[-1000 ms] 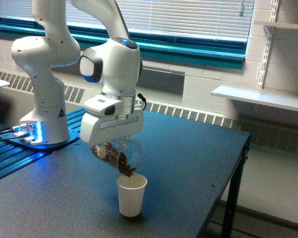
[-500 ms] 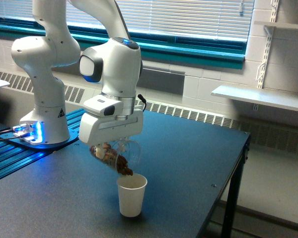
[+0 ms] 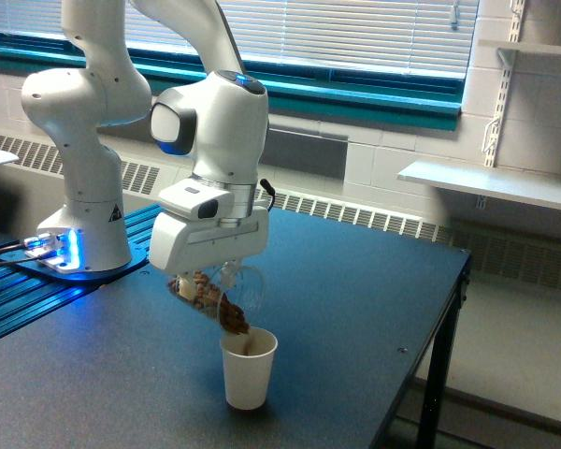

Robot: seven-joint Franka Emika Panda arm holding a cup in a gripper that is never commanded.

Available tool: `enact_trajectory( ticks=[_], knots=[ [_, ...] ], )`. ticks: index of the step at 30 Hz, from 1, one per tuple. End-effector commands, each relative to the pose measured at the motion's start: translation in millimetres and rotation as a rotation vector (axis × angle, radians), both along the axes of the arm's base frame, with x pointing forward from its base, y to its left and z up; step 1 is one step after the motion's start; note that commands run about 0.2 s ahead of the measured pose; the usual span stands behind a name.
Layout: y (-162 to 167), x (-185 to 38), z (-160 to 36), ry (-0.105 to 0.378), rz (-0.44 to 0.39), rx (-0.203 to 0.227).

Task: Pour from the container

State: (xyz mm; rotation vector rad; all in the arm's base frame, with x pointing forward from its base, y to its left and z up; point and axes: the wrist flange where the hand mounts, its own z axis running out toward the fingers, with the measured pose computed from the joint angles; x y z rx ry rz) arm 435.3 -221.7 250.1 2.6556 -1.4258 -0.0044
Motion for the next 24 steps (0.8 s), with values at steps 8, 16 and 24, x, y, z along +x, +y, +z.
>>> enact_trajectory(
  ticks=[8,16,24],
  knots=[
    [1.2,2.9,3.8,0.017,0.031,-0.004],
    [-1.2,1.9,4.1,0.027,0.037,-0.011],
    [-2.9,3.8,4.6,0.03,0.034,-0.016]
  ],
)
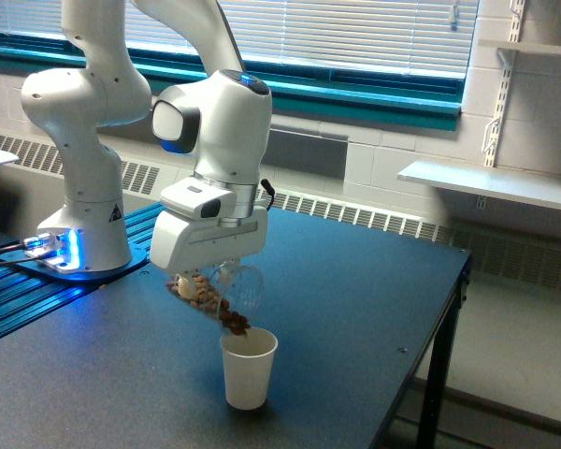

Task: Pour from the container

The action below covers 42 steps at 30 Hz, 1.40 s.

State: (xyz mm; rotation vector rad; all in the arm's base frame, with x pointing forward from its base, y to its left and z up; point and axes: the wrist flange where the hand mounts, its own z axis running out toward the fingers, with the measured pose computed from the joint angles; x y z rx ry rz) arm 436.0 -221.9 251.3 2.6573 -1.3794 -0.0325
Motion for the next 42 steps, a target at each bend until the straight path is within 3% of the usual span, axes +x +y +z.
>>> enact_trajectory(
  ticks=[1,42],
  knots=[
    [-2.8,3.2,3.3,0.004,0.009,-0.008],
    [-14.5,4.7,3.8,0.067,0.058,-0.042]
  ],
)
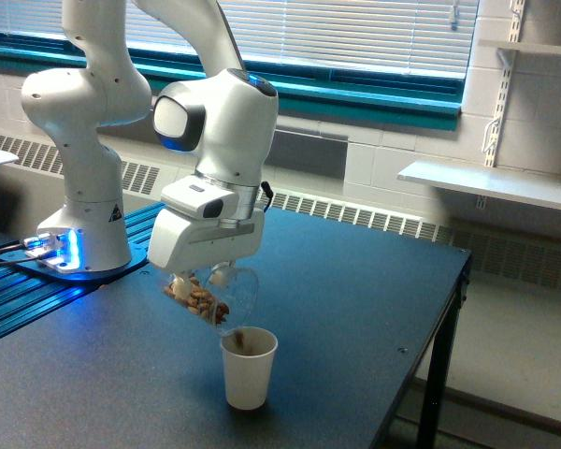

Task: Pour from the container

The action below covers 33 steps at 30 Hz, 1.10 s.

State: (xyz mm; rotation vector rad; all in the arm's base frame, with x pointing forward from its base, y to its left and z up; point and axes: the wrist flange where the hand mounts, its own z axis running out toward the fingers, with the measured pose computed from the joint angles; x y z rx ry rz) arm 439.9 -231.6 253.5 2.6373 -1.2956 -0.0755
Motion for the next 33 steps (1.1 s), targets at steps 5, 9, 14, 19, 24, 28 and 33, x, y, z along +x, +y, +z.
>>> enact_trajectory(
  ticks=[5,9,14,19,24,28,33],
  knots=[
    [-7.2,2.2,4.0,0.02,0.025,-0.009],
    [-7.9,2.7,4.5,0.029,0.033,-0.01],
    [-9.5,4.4,6.2,0.033,0.039,-0.011],
    [-9.1,6.6,6.4,0.035,0.047,-0.011],
    [-8.1,8.1,6.5,0.039,0.058,-0.008],
    [-5.9,7.9,6.1,0.046,0.069,-0.003],
    [-3.9,6.7,6.0,0.056,0.08,-0.003]
  ],
)
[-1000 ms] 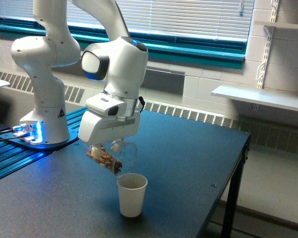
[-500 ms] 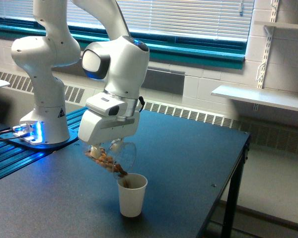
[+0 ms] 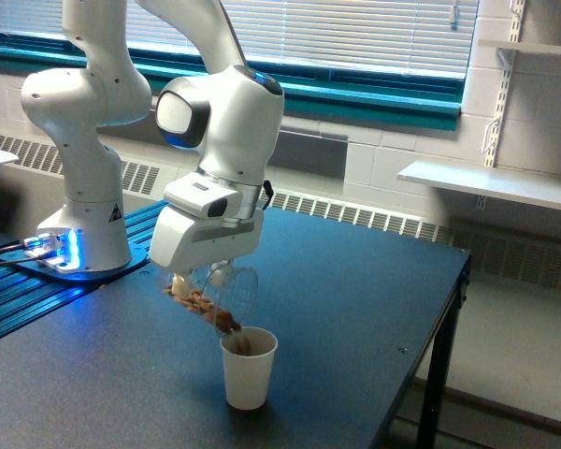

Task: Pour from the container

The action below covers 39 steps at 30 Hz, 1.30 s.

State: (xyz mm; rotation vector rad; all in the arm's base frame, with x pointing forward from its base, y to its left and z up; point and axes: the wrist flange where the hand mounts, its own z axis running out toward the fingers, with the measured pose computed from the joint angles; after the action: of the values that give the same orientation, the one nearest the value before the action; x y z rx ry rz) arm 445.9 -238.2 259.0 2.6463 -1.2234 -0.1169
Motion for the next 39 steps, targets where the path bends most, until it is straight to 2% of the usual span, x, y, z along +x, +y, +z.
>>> enact_trajectory(
  ticks=[1,39],
  knots=[
    [3.0,0.6,0.3,0.019,0.038,0.0],
    [3.5,2.7,9.4,0.052,0.093,-0.025]
  ],
)
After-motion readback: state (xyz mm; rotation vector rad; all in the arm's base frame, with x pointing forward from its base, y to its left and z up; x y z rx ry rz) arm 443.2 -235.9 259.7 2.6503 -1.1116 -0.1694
